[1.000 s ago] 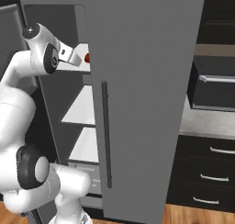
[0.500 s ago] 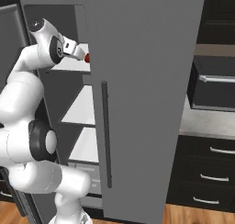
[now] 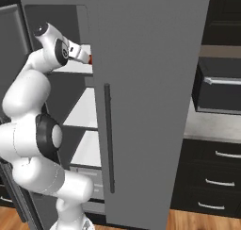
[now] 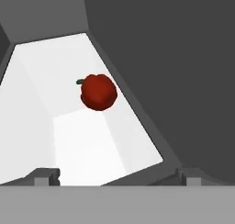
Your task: Take the lime, peach, and bell pepper from the freezer and place them in the bowl on the counter.
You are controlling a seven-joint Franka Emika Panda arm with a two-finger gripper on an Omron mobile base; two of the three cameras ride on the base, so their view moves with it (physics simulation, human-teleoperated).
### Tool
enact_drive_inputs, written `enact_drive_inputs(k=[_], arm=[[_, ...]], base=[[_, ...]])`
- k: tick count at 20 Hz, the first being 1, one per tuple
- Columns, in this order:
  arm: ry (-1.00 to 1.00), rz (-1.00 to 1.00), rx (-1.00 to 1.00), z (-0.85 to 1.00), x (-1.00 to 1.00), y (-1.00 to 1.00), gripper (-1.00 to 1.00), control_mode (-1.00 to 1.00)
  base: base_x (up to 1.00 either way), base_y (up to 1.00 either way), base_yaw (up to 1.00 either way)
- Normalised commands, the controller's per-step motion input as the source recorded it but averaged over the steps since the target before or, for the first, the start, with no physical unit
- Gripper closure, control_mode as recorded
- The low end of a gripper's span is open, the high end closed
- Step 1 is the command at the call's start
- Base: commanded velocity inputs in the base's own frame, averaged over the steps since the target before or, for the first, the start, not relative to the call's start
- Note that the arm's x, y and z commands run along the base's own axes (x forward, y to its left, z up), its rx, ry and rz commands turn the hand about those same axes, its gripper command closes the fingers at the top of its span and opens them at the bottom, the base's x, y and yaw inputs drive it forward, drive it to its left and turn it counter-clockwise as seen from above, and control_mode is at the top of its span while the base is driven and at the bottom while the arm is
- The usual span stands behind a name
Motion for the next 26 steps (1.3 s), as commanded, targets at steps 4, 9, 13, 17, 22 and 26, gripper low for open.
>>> enact_drive_inputs(k=[4,9,13,17,22,26], arm=[[0.0,-0.16,0.0,0.0,0.6,0.0,-1.0,-1.0],[0.0,-0.14,0.02,-0.03,0.47,0.0,-1.0,-1.0],[0.0,-0.15,0.08,-0.09,0.37,0.02,-1.0,-1.0],[0.0,-0.02,0.15,-0.21,0.07,0.0,-1.0,-1.0],[0.0,-0.01,0.14,-0.47,0.45,0.0,-1.0,-1.0],[0.0,-0.03,0.01,-0.18,0.69,0.0,-1.0,-1.0]], base=[[0.0,0.0,0.0],[0.0,0.0,0.0],[0.0,0.0,0.0],[0.0,0.0,0.0],[0.0,0.0,0.0],[0.0,0.0,0.0]])
